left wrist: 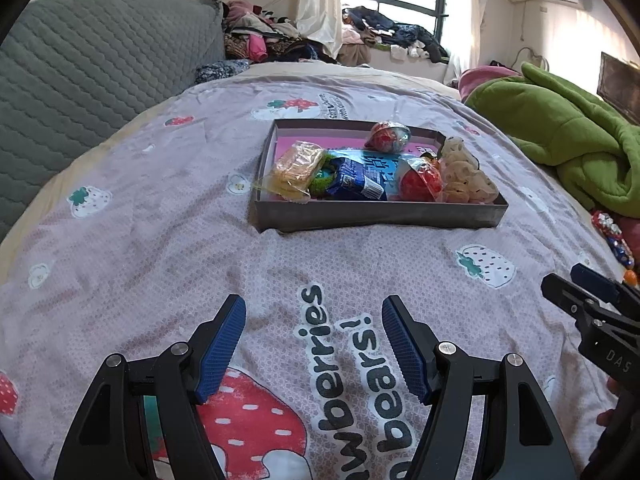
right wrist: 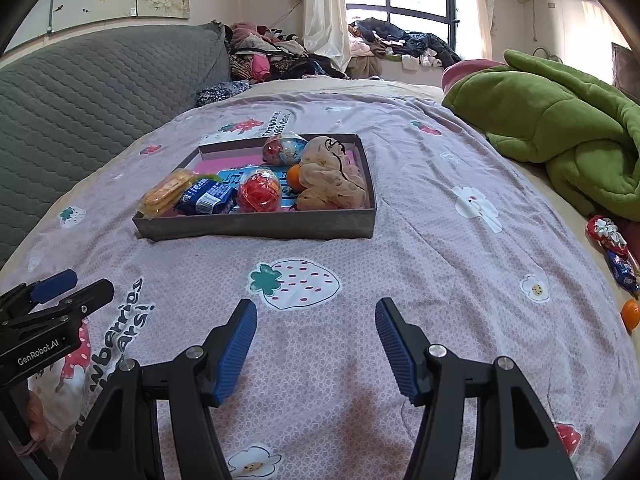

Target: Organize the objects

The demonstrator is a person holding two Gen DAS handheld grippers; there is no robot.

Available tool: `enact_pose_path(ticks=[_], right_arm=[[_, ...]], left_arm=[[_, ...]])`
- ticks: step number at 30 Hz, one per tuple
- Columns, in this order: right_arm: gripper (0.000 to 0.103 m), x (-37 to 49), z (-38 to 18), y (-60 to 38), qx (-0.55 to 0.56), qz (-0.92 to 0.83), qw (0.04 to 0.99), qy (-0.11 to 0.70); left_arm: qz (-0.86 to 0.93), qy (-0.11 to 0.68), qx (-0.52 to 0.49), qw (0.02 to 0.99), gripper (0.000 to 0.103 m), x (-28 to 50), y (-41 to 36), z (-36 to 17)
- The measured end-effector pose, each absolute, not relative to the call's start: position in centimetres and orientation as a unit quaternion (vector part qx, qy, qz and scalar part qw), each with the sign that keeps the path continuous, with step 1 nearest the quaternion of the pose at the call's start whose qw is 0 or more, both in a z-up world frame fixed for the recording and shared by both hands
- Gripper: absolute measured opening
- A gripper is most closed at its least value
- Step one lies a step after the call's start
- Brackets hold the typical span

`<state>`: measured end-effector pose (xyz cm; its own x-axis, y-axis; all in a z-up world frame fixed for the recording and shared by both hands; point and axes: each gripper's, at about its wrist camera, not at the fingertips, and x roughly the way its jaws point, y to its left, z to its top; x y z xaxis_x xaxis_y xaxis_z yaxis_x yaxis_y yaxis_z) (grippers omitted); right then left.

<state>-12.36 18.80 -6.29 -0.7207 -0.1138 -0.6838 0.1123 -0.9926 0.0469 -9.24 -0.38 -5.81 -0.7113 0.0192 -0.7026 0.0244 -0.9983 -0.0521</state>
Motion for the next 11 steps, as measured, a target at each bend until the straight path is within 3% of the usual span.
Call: enact_pose_path(ticks=[11], right_arm=[[0.061, -12.4, -6.37, 18.91, 0.37, -0.927, 0.059, -0.001]], left_arm=[[-0.925, 0.021, 0.379, 0.004, 0.072, -9.24, -0.25, -5.94]])
